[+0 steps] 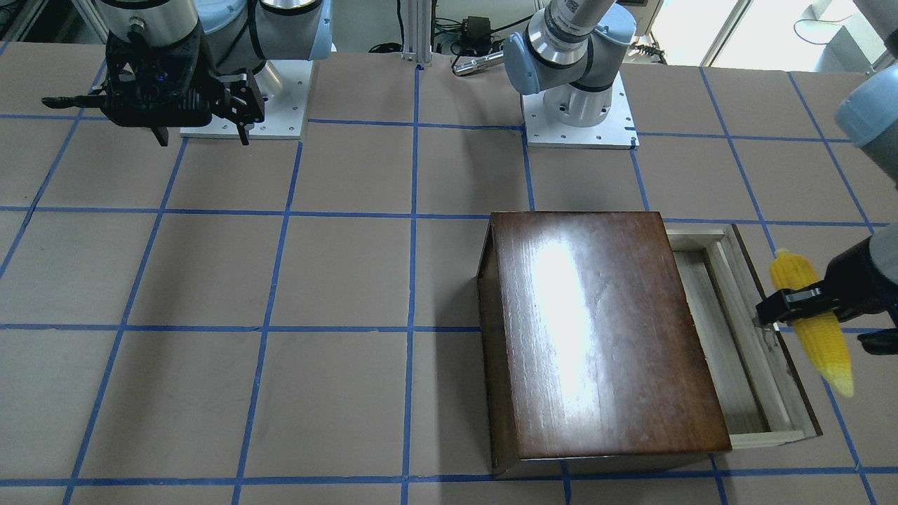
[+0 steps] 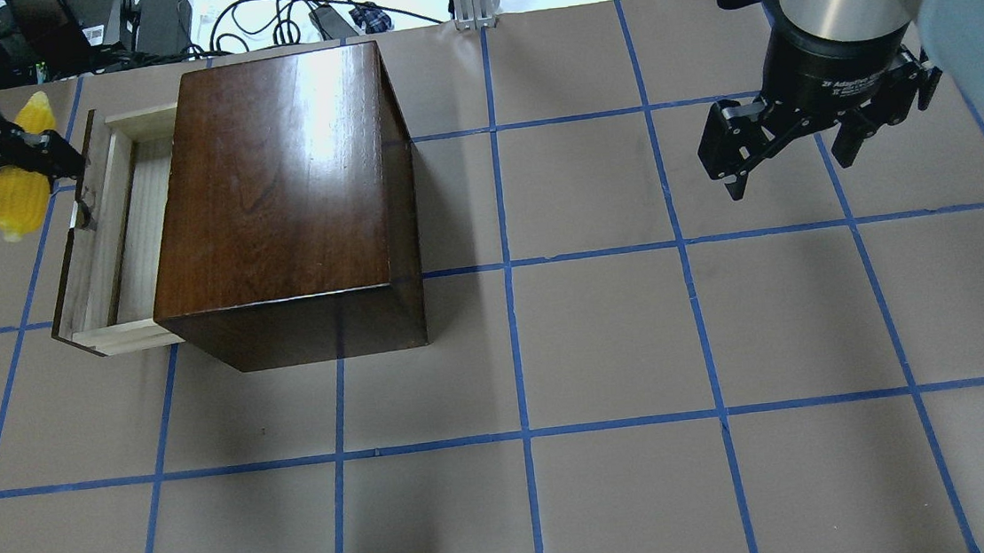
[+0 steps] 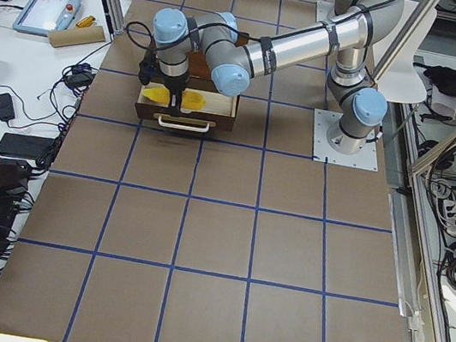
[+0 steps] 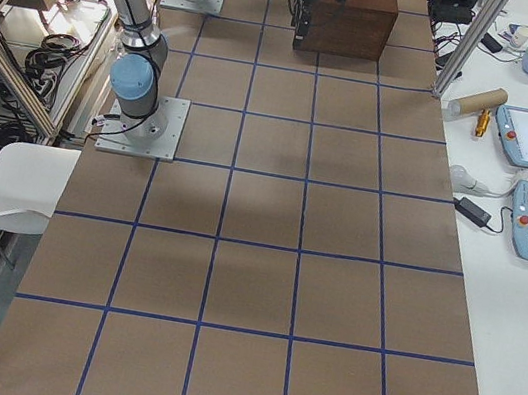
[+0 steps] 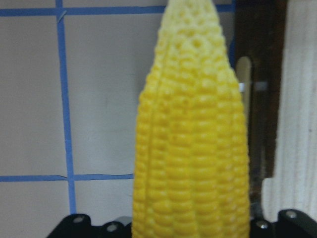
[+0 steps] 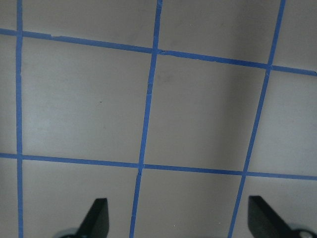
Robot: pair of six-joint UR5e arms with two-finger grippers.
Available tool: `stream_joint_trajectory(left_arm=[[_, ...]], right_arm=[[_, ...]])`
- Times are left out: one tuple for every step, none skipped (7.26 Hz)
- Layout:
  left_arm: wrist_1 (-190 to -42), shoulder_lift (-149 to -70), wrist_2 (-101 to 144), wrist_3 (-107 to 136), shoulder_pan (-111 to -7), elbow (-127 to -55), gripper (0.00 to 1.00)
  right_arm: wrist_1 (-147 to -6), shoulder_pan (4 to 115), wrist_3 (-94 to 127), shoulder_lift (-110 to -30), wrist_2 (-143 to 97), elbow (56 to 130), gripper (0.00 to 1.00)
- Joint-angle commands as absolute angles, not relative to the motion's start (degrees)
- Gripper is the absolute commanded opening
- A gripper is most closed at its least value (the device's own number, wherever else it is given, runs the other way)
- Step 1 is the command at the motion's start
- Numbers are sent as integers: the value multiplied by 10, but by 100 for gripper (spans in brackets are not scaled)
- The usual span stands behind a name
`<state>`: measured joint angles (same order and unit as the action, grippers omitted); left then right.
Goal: Open drawer and put corn inside
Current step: 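Carry the corn over the open drawer and lower it inside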
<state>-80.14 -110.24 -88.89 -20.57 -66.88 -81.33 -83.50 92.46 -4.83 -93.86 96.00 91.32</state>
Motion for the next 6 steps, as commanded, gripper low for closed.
stream_joint_trajectory(left_arm=[[-802,-1102,-889,-177,-703,-824,0],[-795,-1100,-889,-176,-703,-837,0],[-795,-1101,-889,-171,-703,-840,0],[-795,-1100,-889,-172,-703,-840,99],[-795,-1100,-889,-174,-703,-841,100],[-795,-1100,-889,-174,-703,-840,100]], right_arm=[[-835,925,-48,-938,960,913,100],[-835,925,-48,-939,960,913,100],[-835,925,-48,-938,960,913,100],[-835,925,-48,-938,961,913,100],[-835,925,-48,-938,961,913,100],[-835,925,-48,-938,961,913,100]])
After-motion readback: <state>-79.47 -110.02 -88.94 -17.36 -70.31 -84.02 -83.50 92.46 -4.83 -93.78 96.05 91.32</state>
